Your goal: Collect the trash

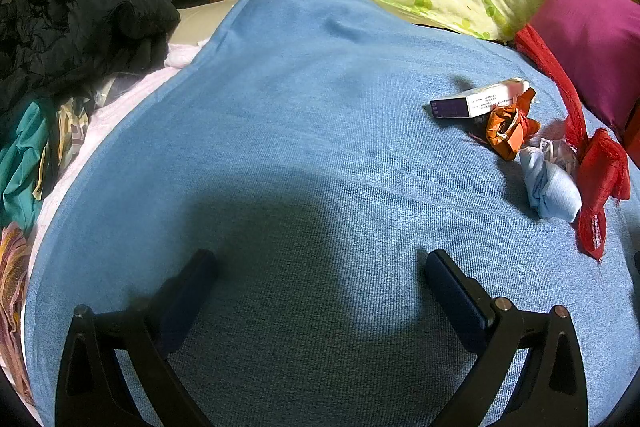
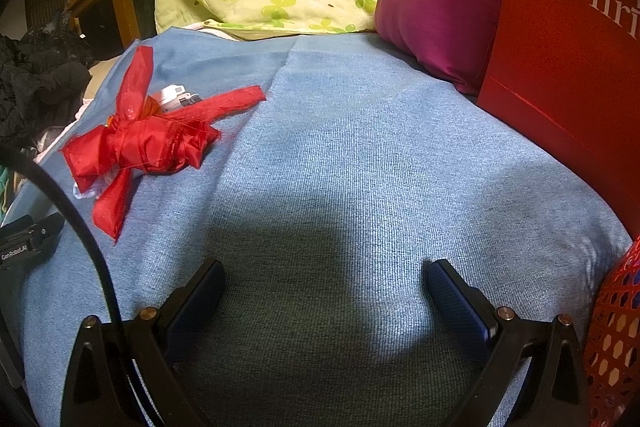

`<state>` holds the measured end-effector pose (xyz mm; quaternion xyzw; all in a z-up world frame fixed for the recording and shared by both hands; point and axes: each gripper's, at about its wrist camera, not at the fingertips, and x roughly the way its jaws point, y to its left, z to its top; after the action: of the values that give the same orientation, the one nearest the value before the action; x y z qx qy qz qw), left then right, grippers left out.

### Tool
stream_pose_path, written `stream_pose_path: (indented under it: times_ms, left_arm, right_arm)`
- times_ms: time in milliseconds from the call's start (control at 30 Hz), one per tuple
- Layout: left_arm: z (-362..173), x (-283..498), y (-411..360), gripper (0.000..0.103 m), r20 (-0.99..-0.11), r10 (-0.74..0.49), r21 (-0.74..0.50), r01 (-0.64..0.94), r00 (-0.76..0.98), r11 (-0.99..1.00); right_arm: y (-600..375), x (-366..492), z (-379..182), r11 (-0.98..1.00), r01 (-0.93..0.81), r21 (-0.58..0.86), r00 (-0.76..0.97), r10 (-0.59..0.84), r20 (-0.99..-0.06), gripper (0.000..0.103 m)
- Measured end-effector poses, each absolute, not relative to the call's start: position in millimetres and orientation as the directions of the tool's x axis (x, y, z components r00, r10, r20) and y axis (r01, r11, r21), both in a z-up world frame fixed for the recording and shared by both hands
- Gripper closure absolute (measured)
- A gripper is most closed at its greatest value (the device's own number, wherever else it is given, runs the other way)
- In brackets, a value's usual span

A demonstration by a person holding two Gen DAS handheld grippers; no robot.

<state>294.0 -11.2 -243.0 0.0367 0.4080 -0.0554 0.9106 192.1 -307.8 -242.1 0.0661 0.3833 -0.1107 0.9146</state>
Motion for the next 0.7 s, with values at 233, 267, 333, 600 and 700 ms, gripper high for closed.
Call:
stream_pose_path:
  times_ms: [233, 267, 333, 600, 700]
  left_arm:
    - [-243.0, 294.1, -11.1, 0.000, -0.747, -0.071, 0.021, 0.131, 0.661, 0.991]
    - [-243.0, 293.8, -11.3, 0.000, -0.747, -0.071, 0.021, 0.131, 0.661, 0.991]
    - [-242.7, 294.1, -11.2, 0.000, -0.747, -0.071, 0.022, 0.131, 0.661, 0.991]
    - [-242.7, 295.1, -11.0, 0.000, -0.747, -0.073, 0.020, 0.132, 0.661, 0.991]
    - [-242.7, 295.0, -11.1, 0.000, -0.747, -0.072, 0.021, 0.132, 0.661, 0.991]
  right_arm:
    - [-307.8, 192.1, -242.1, 0.967, 0.253, 0.036, 0.682, -0.151, -0.716, 0.000]
    - [-307.7, 192.4, -242.2, 0.967, 0.253, 0.037, 0.682, -0.151, -0.716, 0.000]
    - [-308.5, 192.1, -241.9, 0.967, 0.251, 0.043, 0.684, -0.146, -0.715, 0.000]
    - [-309.3, 192.8, -241.6, 0.967, 0.249, 0.046, 0.684, -0.142, -0.715, 0.000]
    - [-308.6, 193.2, -241.8, 0.967, 0.251, 0.041, 0.682, -0.146, -0.716, 0.000]
